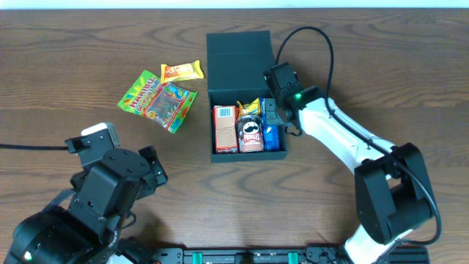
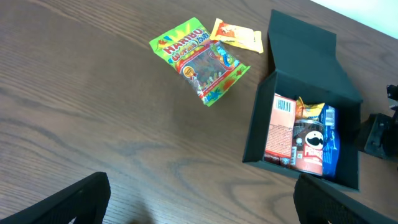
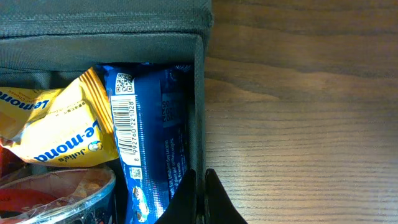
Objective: Pack container
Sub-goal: 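Withdraw the right gripper from the box and raise it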
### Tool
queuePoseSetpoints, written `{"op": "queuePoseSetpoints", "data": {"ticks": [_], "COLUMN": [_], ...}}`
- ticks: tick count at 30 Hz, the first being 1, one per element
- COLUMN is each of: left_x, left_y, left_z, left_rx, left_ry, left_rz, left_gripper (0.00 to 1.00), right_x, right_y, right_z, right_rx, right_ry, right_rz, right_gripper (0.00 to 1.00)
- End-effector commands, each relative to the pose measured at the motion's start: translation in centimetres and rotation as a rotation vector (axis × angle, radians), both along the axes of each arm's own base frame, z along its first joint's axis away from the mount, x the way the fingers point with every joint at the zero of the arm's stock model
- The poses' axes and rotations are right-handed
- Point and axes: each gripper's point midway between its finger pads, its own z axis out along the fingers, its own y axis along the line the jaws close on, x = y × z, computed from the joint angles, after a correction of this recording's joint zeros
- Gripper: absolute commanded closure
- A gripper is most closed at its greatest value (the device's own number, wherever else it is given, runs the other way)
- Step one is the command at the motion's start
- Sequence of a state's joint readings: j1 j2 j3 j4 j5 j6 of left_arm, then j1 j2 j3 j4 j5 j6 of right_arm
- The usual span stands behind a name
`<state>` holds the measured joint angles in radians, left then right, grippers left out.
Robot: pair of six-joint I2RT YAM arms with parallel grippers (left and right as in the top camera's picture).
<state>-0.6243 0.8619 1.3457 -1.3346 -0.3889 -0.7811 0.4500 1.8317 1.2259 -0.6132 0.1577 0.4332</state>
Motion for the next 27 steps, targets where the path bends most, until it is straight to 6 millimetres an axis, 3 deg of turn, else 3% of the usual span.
{"op": "queuePoseSetpoints", "data": {"ticks": [1,6,7,9,13,18,24,27], "left_x": [0.1,0.1,0.1,0.1,0.1,0.1,0.1,0.1], "left_y": [0.2,0.2,0.2,0.2,0.2,0.2,0.2,0.2], "left_z": [0.7,0.7,0.7,0.7,0.7,0.7,0.7,0.7], "left_rx": [0.001,0.001,0.001,0.001,0.001,0.001,0.001,0.001], "left_ry": [-0.02,-0.02,-0.02,-0.02,-0.02,-0.02,-0.02,-0.02], "left_rz": [0.004,0.004,0.005,0.004,0.004,0.004,0.004,0.004], "left_gripper": [0.05,0.05,0.05,0.05,0.05,0.05,0.05,0.05], "right_x": [-0.6,-0.8,-0.9,-1.0,-1.3,-1.6,-2.5,-2.2], "right_y": [0.6,0.4,0.2,0.0,-0.1,-0.3,-0.6,-0.4], "right_z": [-0.5,-0.4,-0.5,-0.4,0.6,3.3,7.4,9.7], "right_rx": [0.025,-0.014,-0.028,-0.047,-0.047,-0.036,-0.021,-0.018], "right_ry": [0.011,0.005,0.007,0.009,0.0,-0.041,-0.059,-0.065], "right_rz": [-0.063,-0.051,-0.046,-0.027,-0.014,0.01,0.02,0.019], "right_gripper": [0.99,0.98,0.96,0.76,0.67,0.41,0.37,0.25]}}
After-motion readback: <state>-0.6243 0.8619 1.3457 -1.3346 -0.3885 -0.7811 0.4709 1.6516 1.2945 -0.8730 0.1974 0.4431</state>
